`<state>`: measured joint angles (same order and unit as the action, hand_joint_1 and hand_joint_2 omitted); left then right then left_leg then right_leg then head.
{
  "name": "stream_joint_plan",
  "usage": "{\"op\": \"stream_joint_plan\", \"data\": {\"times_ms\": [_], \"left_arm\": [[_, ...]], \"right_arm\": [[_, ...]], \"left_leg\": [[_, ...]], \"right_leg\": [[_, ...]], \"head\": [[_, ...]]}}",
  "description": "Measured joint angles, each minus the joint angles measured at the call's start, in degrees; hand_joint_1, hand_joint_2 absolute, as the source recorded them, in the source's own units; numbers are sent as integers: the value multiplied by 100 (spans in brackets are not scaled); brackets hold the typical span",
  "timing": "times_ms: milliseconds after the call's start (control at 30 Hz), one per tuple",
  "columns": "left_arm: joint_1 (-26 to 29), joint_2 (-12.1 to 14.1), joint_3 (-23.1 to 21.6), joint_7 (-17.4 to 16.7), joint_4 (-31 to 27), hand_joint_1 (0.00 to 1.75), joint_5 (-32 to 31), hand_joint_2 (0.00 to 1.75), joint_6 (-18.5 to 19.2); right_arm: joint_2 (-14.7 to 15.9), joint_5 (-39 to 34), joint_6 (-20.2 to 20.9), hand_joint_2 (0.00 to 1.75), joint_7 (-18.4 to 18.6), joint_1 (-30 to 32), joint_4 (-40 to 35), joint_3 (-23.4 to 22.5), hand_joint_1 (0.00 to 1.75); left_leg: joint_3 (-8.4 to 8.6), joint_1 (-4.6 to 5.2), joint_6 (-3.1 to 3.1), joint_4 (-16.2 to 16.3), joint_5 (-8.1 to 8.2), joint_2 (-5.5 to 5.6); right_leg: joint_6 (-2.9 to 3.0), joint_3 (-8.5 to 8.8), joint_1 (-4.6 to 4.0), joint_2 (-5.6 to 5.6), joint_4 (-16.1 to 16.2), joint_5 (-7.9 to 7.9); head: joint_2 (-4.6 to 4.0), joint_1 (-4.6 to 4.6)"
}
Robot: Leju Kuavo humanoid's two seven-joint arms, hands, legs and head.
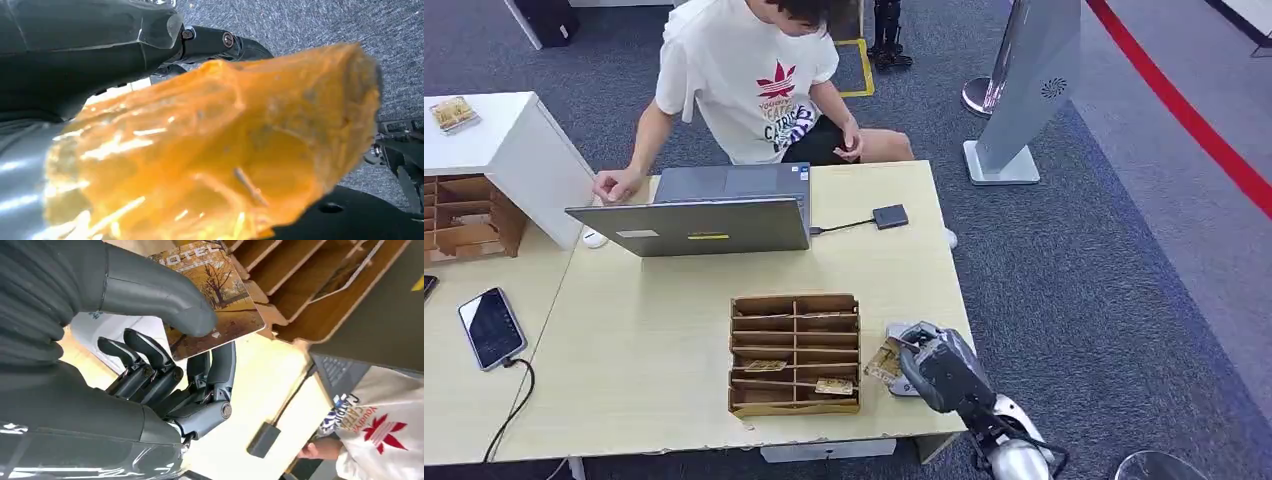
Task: Pass the card to the sensor for recognition and then transmit it.
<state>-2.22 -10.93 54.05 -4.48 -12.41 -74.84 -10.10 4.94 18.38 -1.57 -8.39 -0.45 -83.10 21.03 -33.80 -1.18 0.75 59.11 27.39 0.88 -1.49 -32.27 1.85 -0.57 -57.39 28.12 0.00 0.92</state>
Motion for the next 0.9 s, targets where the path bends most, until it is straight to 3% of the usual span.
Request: {"op": "stream_joint_plan", "data": {"times_ms": [333,900], "left_arm": [[-2,4,0,0,0,0,-79,0,2],[-11,17,0,0,0,0,-201,0,55]], "right_arm": [[4,184,-2,175,116,-278,431,-7,175],[-101,-105,77,175,157,-950,1762,-319,175]], "left_leg": [[0,0,0,0,0,0],[0,0,0,0,0,0]], "right_leg": [[0,1,0,0,0,0],[0,1,0,0,0,0]], "head": [[0,2],[0,2]]}}
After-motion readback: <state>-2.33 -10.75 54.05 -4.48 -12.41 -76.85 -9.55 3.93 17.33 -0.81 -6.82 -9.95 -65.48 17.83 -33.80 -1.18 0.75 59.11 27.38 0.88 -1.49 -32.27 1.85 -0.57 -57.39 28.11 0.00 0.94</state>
